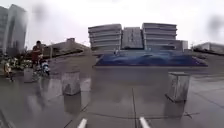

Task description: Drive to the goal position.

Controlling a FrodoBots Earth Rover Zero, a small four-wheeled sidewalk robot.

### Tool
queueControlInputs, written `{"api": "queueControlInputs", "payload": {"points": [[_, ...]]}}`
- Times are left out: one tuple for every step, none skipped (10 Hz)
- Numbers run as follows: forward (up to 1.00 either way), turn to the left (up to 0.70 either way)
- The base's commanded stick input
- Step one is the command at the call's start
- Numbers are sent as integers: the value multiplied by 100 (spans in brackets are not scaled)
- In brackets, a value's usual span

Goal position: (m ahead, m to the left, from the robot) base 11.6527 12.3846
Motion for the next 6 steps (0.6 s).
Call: {"api": "queueControlInputs", "payload": {"points": [[99, 0], [99, 0], [99, 0], [99, 0], [99, 0], [99, 0]]}}
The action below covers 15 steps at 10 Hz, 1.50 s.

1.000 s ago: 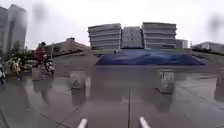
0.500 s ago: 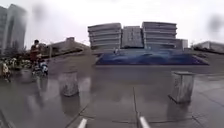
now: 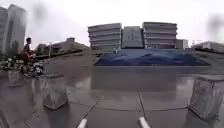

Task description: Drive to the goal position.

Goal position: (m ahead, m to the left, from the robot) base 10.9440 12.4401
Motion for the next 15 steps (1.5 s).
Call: {"api": "queueControlInputs", "payload": {"points": [[99, 0], [99, 0], [99, 0], [99, 0], [99, 0], [99, 0], [99, 0], [99, 0], [99, 0], [99, 0], [99, 0], [99, 0], [99, 0], [99, 0], [99, 0]]}}
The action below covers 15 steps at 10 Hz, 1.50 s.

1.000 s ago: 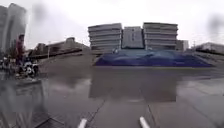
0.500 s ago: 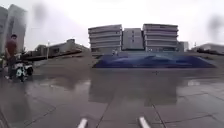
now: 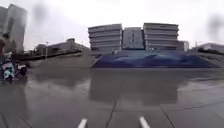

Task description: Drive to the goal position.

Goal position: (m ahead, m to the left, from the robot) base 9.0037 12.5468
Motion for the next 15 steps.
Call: {"api": "queueControlInputs", "payload": {"points": [[99, 0], [99, 0], [98, 0], [98, 0], [98, 0], [98, 0], [98, 0], [98, 0], [98, 0], [98, 0], [98, 0], [98, 0], [97, 7], [98, 22], [97, 32]]}}
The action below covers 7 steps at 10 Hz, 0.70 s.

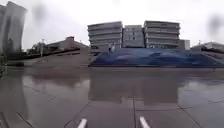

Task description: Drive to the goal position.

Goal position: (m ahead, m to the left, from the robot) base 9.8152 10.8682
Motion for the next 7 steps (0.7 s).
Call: {"api": "queueControlInputs", "payload": {"points": [[99, 34], [100, 34], [100, 34], [100, 34], [100, 35], [100, 35], [100, 36]]}}
